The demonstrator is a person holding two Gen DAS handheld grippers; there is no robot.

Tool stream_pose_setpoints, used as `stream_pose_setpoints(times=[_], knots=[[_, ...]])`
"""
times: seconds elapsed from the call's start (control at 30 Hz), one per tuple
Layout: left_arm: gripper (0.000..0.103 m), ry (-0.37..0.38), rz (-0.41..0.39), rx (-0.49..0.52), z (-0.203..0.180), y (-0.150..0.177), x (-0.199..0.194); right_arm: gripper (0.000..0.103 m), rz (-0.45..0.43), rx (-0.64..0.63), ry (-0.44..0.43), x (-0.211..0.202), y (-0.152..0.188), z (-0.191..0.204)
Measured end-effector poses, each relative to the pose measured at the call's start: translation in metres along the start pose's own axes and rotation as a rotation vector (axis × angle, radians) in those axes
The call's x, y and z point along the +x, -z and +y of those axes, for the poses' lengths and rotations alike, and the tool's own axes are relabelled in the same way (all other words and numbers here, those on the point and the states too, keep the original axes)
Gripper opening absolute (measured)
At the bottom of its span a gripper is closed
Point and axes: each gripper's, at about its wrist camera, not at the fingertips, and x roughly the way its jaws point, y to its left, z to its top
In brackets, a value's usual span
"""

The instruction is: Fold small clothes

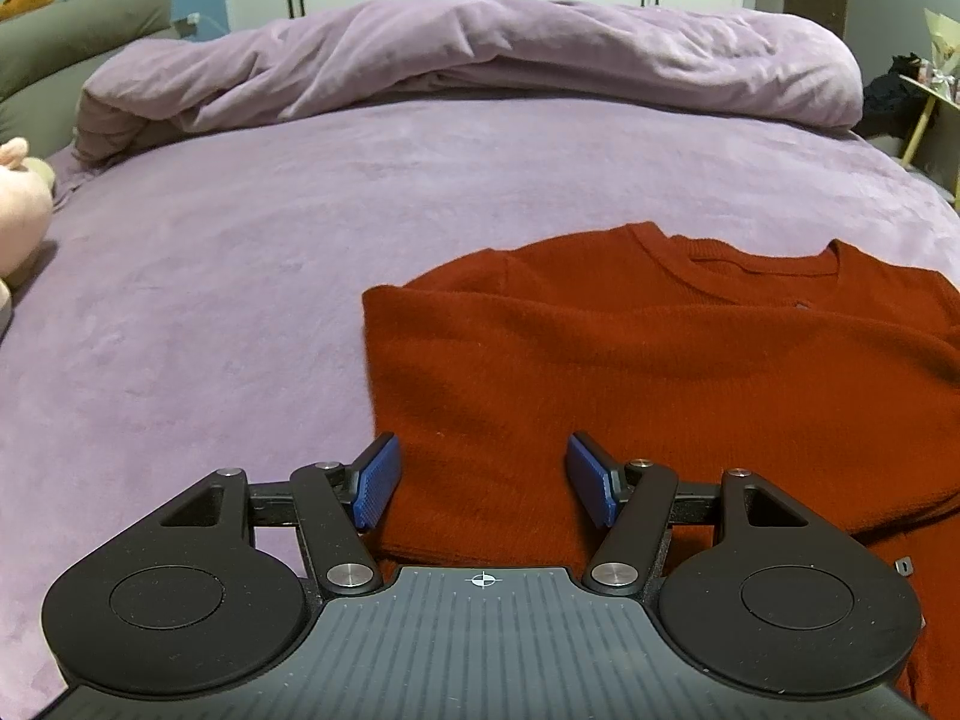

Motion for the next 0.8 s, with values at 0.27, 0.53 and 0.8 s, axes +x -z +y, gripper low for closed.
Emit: stream_pose_setpoints(times=[0.27, 0.53, 0.8], knots=[[0.067, -0.009, 0.002, -0.009, 0.002, 0.004, -0.007, 0.033, 0.024, -0.097, 0.037, 0.01, 0.007, 0.014], [0.066, -0.022, 0.013, -0.004, 0.003, 0.003, -0.015, 0.002, -0.004, -0.175, 0.159, 0.013, 0.003, 0.023], [0.067, -0.026, 0.034, 0.026, 0.0, 0.009, -0.013, 0.001, 0.013, -0.27, 0.254, 0.032, 0.009, 0.027]])
